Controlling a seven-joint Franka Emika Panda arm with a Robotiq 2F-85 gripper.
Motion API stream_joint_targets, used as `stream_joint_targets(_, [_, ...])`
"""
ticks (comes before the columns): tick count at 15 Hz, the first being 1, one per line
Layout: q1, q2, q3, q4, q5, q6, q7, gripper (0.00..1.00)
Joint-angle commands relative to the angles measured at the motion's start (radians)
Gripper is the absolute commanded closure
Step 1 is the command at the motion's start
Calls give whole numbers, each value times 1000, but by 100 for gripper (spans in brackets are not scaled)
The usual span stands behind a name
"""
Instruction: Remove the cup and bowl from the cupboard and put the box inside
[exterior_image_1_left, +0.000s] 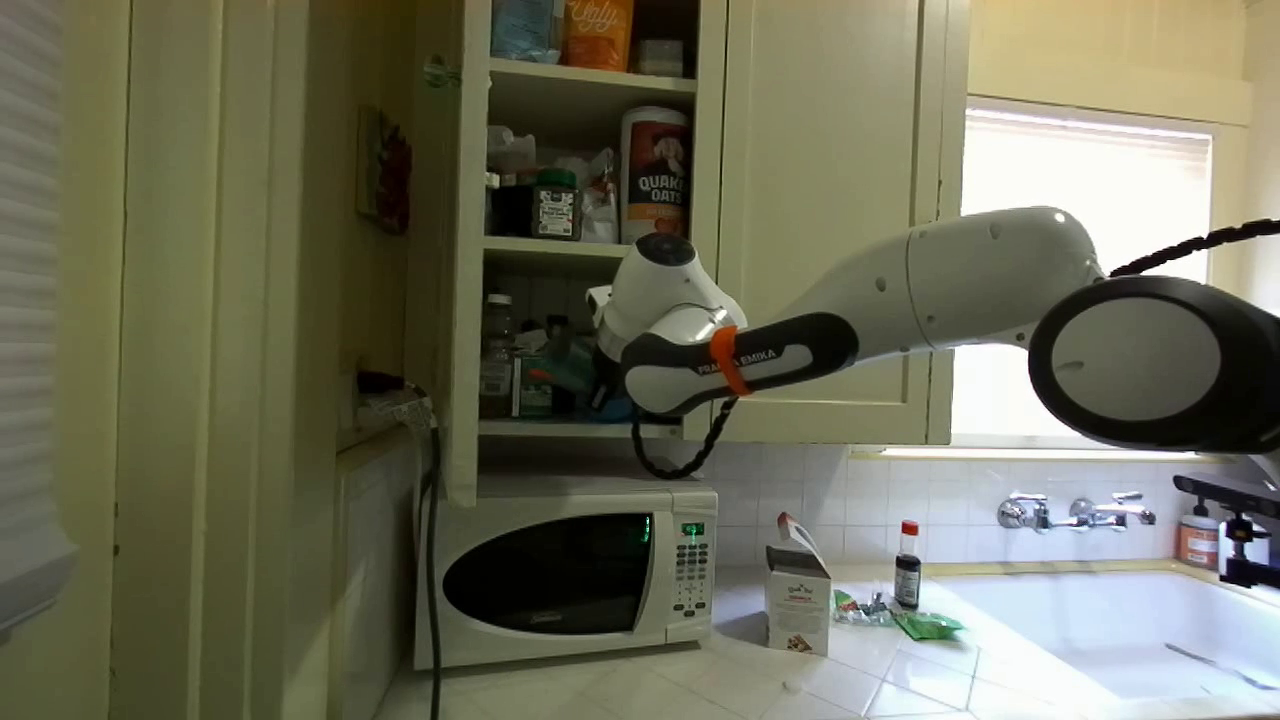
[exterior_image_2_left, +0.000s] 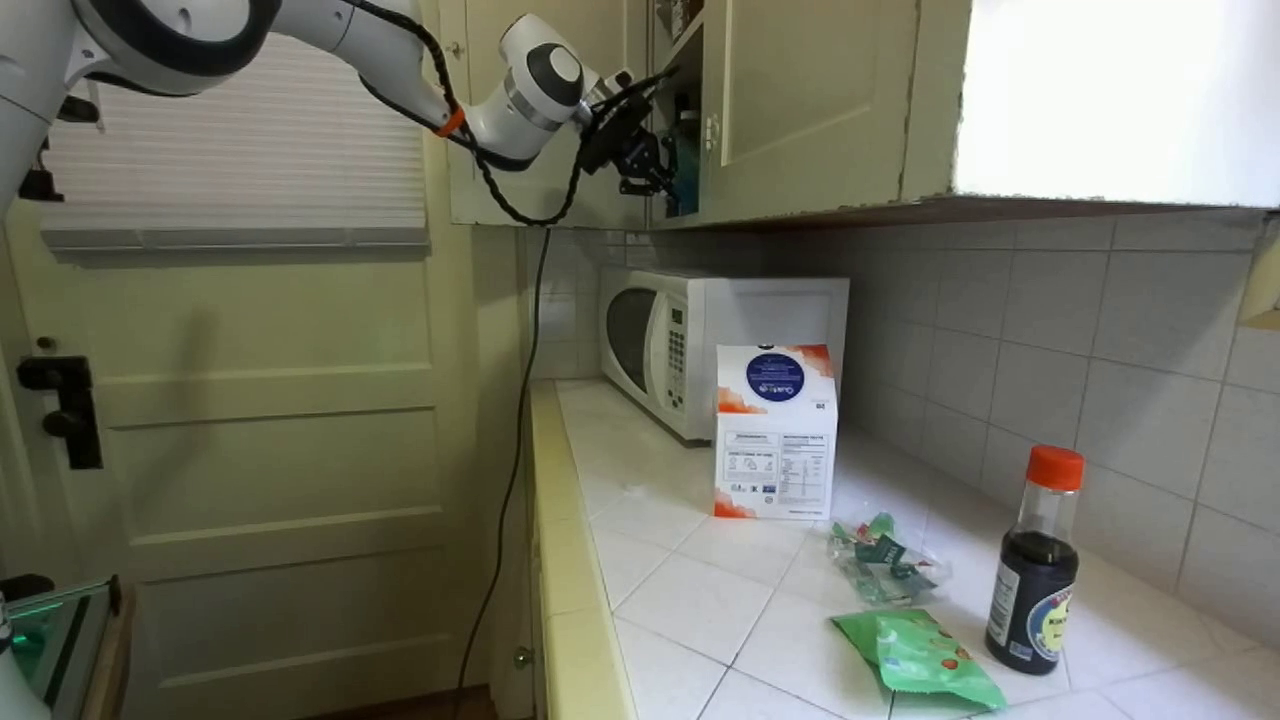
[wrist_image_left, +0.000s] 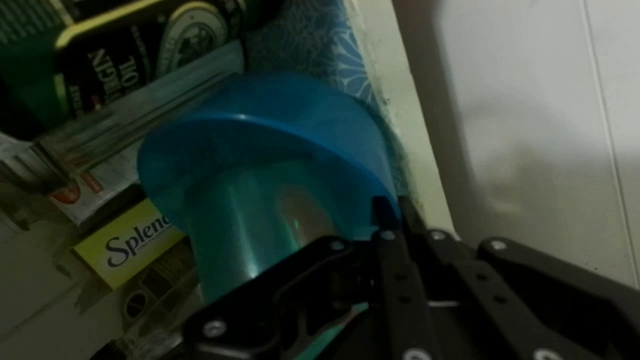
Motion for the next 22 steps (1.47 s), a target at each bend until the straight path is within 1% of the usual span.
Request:
stream_joint_targets(1, [-3,-46,18,-32,27,-11,1,99])
stream_joint_targets(3, [-15,-85,40,-64,68,5,6,99])
stream_joint_targets(4, [-28,-109,59,-86,111,23,5,99])
stream_joint_targets(8, [-70,-183,112,-140,297,29,-15,99])
stream_joint_targets(10, [-86,-216,131,-170,386,33,-25,99])
stream_joint_targets(12, [-95,-254,137,-208,445,24,-18,99])
stream_joint_targets(14, [-89,-296,120,-261,438,25,27,99])
stream_joint_targets(17, [-78,-370,101,-357,385,19,111,99])
stream_joint_targets(18, [-49,-391,72,-385,395,16,125,99])
stream_joint_targets(22, [-30,-474,68,-509,387,14,224,99])
